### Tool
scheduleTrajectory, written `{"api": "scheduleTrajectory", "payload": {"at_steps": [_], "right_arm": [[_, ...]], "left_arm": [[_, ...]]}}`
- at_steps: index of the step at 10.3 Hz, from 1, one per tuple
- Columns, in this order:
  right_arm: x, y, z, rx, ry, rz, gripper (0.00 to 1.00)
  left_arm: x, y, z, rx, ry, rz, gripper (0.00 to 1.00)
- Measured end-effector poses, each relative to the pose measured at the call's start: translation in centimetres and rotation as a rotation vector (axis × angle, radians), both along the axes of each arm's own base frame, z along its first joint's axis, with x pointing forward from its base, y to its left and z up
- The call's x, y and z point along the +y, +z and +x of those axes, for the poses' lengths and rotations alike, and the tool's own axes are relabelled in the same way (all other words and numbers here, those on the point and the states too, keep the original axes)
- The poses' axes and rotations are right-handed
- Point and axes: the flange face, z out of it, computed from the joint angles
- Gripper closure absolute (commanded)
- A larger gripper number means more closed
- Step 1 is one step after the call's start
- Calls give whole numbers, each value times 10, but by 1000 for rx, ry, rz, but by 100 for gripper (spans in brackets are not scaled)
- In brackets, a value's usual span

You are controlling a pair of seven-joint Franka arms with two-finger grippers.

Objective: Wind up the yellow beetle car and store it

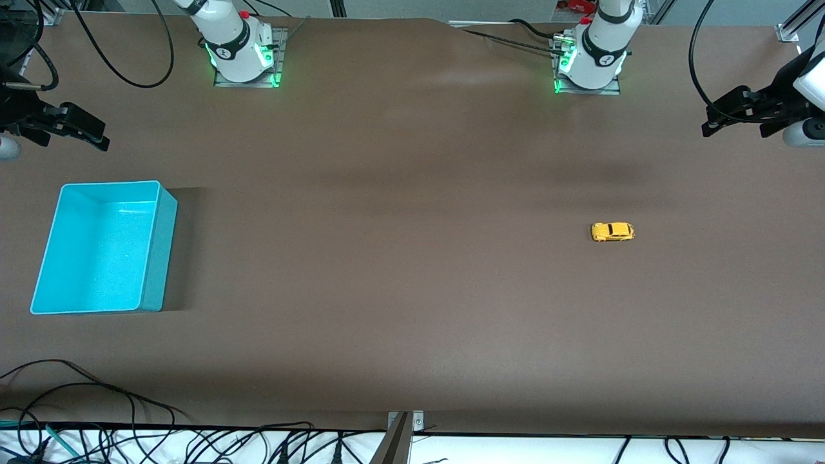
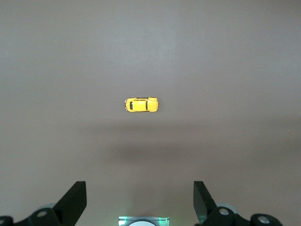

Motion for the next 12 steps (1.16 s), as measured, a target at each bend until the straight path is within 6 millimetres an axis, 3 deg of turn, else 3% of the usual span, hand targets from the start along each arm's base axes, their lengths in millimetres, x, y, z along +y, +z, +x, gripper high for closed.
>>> {"api": "scheduleTrajectory", "payload": {"at_steps": [12], "right_arm": [[0, 0, 0, 0, 0, 0, 0]], "left_arm": [[6, -7, 4, 14, 12, 0, 0]]}}
